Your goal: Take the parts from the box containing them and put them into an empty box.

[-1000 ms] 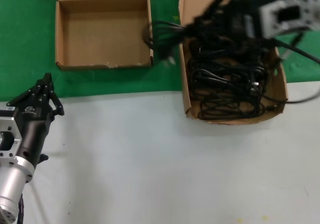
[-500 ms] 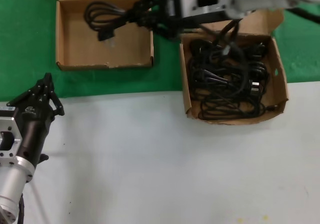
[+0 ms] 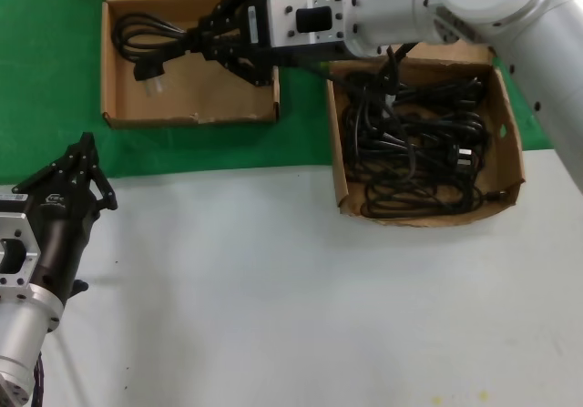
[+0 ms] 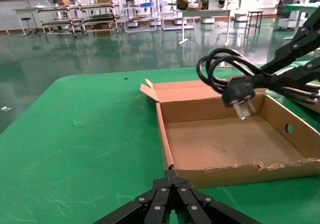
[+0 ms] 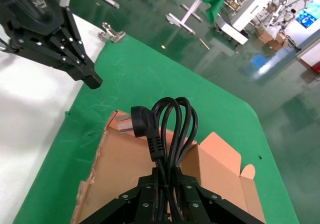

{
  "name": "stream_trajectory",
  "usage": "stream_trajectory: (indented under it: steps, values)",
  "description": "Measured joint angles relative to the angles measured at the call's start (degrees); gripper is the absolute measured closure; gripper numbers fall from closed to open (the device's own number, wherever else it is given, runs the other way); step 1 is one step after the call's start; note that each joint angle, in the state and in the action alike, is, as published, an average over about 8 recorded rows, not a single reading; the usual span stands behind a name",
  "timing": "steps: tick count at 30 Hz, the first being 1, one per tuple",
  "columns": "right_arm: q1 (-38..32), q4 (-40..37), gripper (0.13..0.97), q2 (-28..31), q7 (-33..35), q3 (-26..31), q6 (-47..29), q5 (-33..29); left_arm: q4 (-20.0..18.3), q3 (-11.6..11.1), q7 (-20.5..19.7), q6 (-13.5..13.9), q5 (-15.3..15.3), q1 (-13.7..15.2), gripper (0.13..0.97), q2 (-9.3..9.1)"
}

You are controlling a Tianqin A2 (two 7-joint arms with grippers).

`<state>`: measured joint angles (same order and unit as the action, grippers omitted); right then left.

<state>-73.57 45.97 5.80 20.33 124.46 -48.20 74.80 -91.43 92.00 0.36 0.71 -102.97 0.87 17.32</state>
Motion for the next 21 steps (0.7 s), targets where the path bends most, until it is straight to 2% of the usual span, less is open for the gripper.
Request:
stream_trajectory:
  steps: [4,13,17,21]
  values:
    - [-0.1,-2.4,0.884,-1.3,1.6,-0.2,1.3,0.5,0.0,0.0,0.0,0.0,0.0,0.0,0.952,0.0]
    - [-0.1,-5.3,0.818,-2.3,3.9,-0.6,2.7,1.4,0.0,0.0,0.0,0.0,0.0,0.0,0.952,0.0]
    - [0.2,-3.2,0.752,-0.9,3.0,-0.8,2.6,1.4,0.0,0.0,0.0,0.0,0.0,0.0,0.952,0.0]
    - [1.1,2.3,0.687,2.2,0.4,-1.5,2.1,1.1,0.0,0.0,0.0,0.0,0.0,0.0,0.952,0.0]
